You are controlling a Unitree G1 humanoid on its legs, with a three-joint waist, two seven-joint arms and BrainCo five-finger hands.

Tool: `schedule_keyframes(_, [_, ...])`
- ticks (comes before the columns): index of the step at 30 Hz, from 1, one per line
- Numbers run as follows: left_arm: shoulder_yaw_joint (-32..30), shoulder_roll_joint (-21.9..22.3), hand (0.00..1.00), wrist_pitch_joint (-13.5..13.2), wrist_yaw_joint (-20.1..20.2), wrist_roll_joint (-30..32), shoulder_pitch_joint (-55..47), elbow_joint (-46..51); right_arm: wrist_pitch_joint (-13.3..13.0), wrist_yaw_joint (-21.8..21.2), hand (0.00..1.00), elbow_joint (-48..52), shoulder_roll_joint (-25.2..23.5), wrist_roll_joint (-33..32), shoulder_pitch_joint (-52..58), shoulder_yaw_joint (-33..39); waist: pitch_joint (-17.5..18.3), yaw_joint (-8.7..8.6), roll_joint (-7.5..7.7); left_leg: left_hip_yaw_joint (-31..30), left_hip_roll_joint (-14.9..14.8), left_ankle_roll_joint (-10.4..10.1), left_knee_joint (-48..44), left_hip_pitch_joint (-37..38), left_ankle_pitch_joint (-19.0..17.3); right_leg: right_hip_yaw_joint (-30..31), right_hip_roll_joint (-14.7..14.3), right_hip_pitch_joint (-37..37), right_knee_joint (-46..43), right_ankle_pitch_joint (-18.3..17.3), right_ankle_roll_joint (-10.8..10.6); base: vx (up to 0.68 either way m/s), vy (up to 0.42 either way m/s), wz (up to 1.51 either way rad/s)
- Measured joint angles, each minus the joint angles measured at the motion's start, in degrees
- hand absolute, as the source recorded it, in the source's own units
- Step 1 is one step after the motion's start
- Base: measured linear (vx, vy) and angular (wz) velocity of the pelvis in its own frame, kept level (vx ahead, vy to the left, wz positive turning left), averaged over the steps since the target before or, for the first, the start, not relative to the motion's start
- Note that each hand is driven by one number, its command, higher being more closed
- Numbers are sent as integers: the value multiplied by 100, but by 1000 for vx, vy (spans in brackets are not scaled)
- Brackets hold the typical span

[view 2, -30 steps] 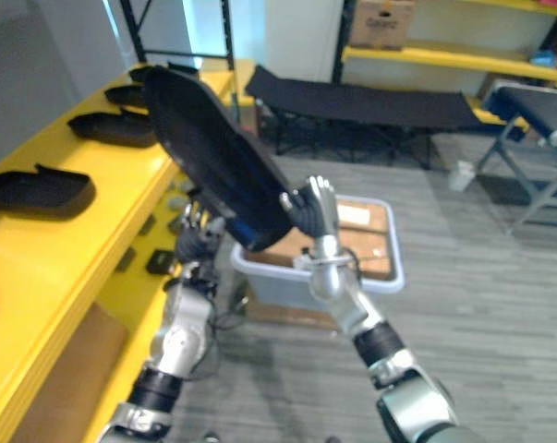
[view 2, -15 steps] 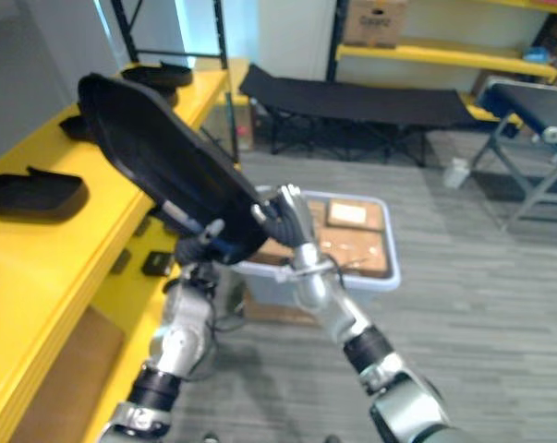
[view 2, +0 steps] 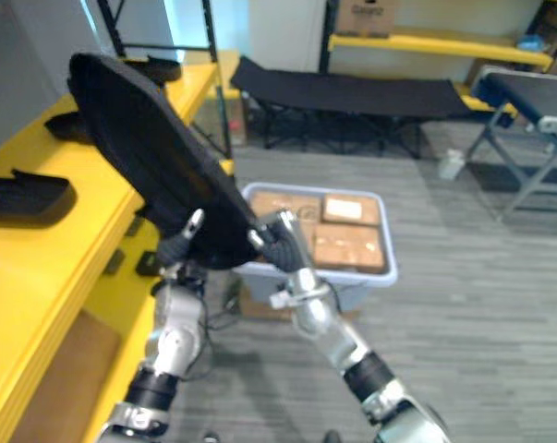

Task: Walk over and take plastic housings, then place them on the shelf

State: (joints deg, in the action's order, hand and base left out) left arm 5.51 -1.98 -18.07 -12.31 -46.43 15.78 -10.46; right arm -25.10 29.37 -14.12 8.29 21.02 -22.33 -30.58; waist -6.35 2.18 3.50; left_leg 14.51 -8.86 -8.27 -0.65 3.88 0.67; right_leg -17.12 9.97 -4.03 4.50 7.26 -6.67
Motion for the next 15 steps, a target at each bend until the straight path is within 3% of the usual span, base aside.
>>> schedule_keyframes(1, [3, -1, 100, -13, 35, -35, -1, 0, -9, 13, 100, 2, 0, 0, 1, 1, -2, -8, -3, 0, 4, 1, -2, -2, -2, 0, 5, 1, 0, 0, 0, 0, 0, 0])
schedule_keyframes(2, [4, -1, 100, -13, 69, -49, -3, 0, -17, 33, 0, 2, 0, 0, 4, 1, -4, -12, -7, 0, 4, 1, -2, -2, -2, 0, 5, 2, 0, 0, 0, 0, 0, 0])
schedule_keyframes(6, [4, -50, 100, -20, 267, -88, -4, 6, -209, 66, 0, 72, -2, 0, 145, -7, -13, -14, -28, 3, 4, -2, -1, -6, -8, -2, 5, 5, 0, -1, -1, 0, 0, 0])
schedule_keyframes(10, [-35, -203, 100, -33, 278, -62, -4, 161, -213, 3, 0, 75, 19, -259, 323, -82, -13, -15, -28, 5, 4, 3, -1, -7, -15, -3, 6, 3, 0, -2, -2, 0, 0, 0])
schedule_keyframes(15, [-125, -197, 100, -58, -140, 968, -60, 702, -199, -506, 0, 84, 18, -1181, 452, -108, -13, -13, -30, 11, 19, 14, 5, 5, -22, -7, 13, 4, -7, -7, 0, 0, 0, 0])
